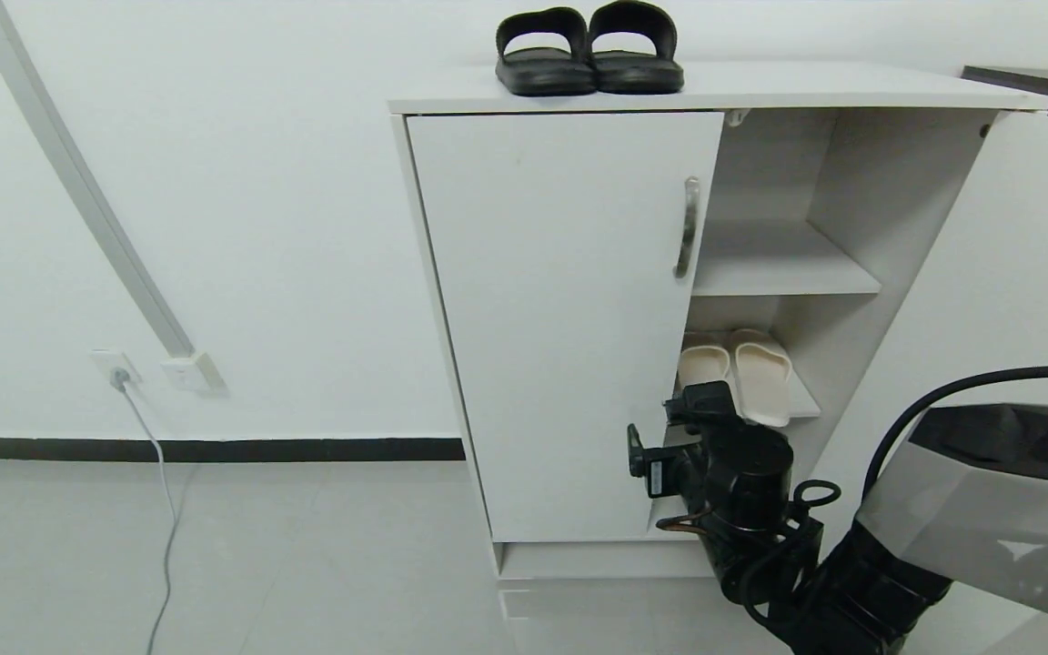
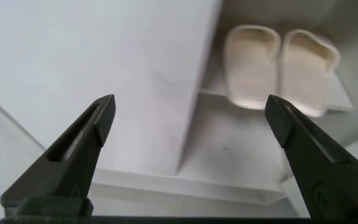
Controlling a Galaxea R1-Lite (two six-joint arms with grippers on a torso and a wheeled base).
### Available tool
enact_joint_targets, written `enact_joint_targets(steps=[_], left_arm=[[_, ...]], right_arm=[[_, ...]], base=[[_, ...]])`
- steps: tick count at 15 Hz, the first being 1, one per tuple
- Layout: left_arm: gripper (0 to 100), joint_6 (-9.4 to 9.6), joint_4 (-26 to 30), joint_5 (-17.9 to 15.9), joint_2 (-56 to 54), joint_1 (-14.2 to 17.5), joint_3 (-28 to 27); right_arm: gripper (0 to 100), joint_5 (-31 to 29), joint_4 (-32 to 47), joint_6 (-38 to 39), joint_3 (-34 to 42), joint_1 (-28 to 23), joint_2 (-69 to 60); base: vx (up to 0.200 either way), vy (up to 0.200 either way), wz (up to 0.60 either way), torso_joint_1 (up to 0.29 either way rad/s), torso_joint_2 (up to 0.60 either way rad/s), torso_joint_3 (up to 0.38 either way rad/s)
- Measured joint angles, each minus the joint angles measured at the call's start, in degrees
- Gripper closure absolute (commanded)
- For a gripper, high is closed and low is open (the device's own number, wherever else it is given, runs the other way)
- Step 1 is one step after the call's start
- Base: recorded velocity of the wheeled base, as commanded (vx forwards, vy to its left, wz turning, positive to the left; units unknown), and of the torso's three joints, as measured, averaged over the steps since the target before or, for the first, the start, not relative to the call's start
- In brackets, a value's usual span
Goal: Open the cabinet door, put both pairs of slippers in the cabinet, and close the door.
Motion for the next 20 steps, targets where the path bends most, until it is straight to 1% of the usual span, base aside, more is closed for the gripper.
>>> enact_joint_targets(steps=[4, 14, 20], left_arm=[[100, 0.02, -0.02, -0.02, 0.0, 0.02, 0.0], [100, -0.09, -0.02, 0.01, 0.0, 0.0, 0.0], [100, -0.09, -0.02, 0.01, 0.0, 0.0, 0.0]], right_arm=[[0, 0.04, -0.18, -0.27, -0.11, 0.04, 0.02], [0, 0.09, -1.96, -0.4, 0.88, -0.44, -0.56], [0, 0.23, -2.76, -2.32, 2.01, -0.77, -0.69]], base=[[0.0, 0.2, 0.0, 0.004, 0.0, 0.005], [0.0, 0.0, 0.0, 0.0, 0.0, 0.0], [0.0, 0.0, 0.0, 0.0, 0.0, 0.0]])
